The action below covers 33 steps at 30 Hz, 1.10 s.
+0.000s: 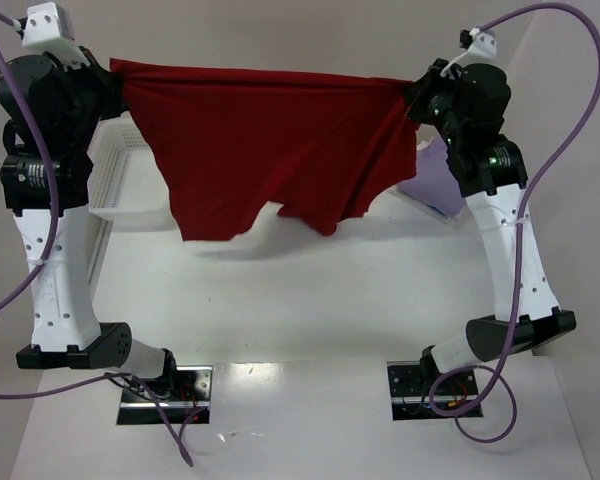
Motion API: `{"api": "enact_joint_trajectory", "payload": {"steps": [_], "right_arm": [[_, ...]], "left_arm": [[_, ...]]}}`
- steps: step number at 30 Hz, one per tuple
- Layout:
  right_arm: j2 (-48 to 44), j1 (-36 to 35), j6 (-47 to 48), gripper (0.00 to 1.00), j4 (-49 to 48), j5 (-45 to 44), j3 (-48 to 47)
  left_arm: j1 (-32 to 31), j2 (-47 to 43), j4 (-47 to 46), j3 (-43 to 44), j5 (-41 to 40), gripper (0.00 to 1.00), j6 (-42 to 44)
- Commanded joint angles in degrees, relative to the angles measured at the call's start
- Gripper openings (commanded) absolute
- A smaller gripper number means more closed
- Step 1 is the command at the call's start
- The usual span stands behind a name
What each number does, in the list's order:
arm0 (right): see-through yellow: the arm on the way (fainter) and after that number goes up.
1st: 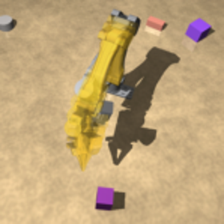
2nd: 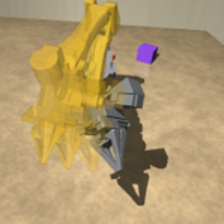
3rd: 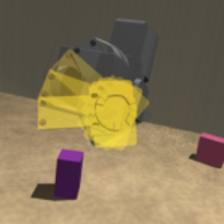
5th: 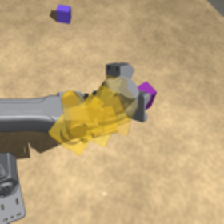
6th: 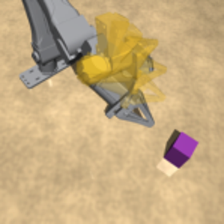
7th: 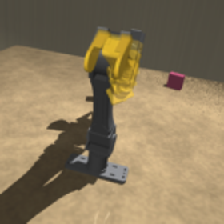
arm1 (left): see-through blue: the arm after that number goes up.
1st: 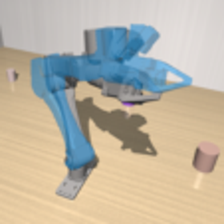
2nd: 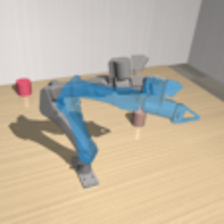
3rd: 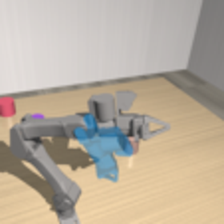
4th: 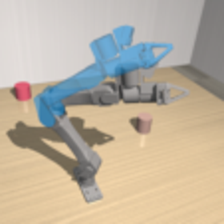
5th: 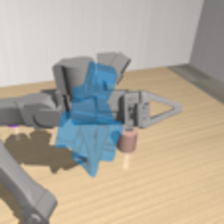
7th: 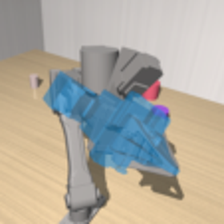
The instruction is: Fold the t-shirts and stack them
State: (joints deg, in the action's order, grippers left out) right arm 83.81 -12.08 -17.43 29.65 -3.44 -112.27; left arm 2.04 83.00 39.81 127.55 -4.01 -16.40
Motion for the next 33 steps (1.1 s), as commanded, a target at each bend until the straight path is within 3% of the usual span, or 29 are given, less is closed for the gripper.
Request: {"api": "enact_joint_trajectory", "payload": {"steps": [1,10,18,22,27,33], "right_arm": [[-5.49,1.53,2.05,0.00,-1.52,-7.72,3.43],[-7.61,1.53,2.05,0.00,-2.14,-7.19,13.74],[-5.41,2.06,3.37,0.00,-0.47,-9.57,5.57],[-9.09,2.06,1.88,0.00,-0.47,-7.73,8.28],[-18.13,2.06,-2.07,0.00,-1.34,-5.62,27.04],[-20.70,2.06,-6.30,0.00,-4.15,-1.04,45.72]], "left_arm": [[1.91,-2.23,-2.28,-1.94,-7.42,0.00,2.69],[1.91,-3.99,-5.00,-9.33,-5.57,0.00,2.17],[1.91,-1.70,-4.48,-7.93,-5.04,0.00,2.17],[1.91,-3.89,-4.48,-10.29,-2.59,0.00,2.17],[1.91,-8.81,-5.09,-25.71,2.86,0.00,-0.29],[1.91,-15.32,-3.78,-42.09,12.44,0.00,-0.82]]}}
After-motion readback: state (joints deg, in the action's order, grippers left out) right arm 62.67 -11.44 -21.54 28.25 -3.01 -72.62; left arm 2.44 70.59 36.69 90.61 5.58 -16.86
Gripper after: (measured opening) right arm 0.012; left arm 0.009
